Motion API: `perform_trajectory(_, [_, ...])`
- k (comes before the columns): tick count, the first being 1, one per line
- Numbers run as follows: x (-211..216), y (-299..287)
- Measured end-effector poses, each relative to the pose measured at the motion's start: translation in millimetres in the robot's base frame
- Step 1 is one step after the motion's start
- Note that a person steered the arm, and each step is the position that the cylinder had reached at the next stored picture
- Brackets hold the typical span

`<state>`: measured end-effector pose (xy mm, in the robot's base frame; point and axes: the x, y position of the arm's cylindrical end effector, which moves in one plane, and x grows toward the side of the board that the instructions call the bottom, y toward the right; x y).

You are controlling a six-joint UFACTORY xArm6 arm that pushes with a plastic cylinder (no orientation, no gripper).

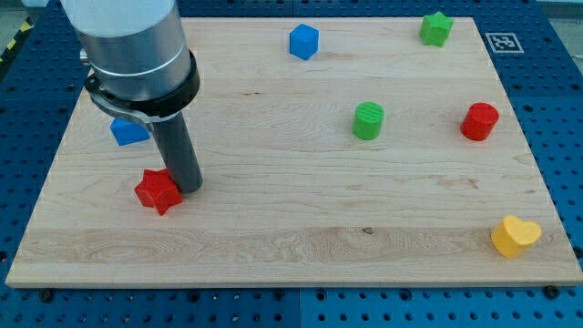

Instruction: Slide the red star towards the bottom left side of the board

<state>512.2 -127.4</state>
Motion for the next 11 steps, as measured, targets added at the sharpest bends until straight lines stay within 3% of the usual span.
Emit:
perform_trajectory(1, [-30,1])
perform_trajectory(2, [-31,-12])
perform_trajectory(4, [7,-35])
perform_trajectory(6, [11,-1])
perform_trajectory(7, [29,-13])
perform_trajectory(11, [36,-20])
